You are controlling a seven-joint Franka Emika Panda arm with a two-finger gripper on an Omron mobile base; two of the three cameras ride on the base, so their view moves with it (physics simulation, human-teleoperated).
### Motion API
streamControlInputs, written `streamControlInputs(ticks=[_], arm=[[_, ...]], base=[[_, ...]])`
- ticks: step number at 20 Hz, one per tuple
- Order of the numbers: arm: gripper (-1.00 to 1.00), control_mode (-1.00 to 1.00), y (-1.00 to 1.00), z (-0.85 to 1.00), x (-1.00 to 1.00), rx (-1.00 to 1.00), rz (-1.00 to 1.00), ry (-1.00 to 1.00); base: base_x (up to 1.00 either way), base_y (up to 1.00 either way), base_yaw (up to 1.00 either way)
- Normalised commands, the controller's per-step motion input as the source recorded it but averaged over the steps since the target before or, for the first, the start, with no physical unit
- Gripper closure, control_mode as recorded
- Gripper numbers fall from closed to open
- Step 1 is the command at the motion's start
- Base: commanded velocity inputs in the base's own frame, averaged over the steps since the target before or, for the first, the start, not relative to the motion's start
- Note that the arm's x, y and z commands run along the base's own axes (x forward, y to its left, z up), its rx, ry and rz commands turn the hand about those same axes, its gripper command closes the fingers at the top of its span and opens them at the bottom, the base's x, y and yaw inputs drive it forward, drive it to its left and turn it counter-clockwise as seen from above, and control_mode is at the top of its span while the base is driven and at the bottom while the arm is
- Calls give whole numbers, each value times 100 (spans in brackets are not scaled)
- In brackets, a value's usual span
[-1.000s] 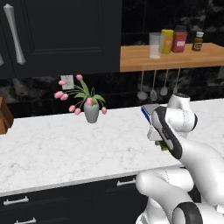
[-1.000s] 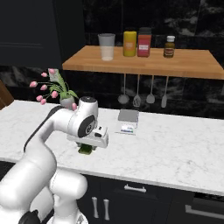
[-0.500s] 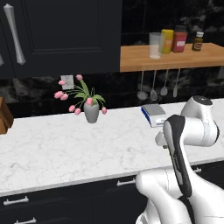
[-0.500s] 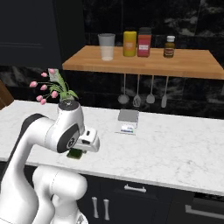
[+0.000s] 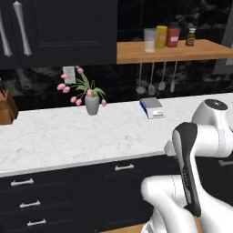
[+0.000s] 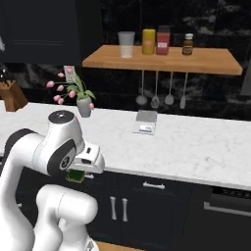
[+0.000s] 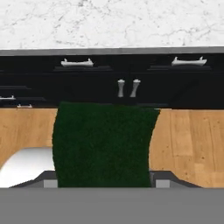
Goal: Pick up the sponge from the counter and clean the cutting board by briefly scrubbing or pressing down on the cutting board. Once finished, release the sponge.
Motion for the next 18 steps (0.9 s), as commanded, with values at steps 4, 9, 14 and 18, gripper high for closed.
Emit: streamControlInputs(ticks=[4, 9, 14, 18], arm=[[100, 100, 0, 0, 0, 0, 0, 0], [100, 100, 0, 0, 0, 0, 0, 0], [100, 100, 0, 0, 0, 0, 0, 0], [100, 100, 0, 0, 0, 0, 0, 0]], base=[[-58, -79, -2], [2, -100, -7], [23, -100, -6], [38, -100, -1]])
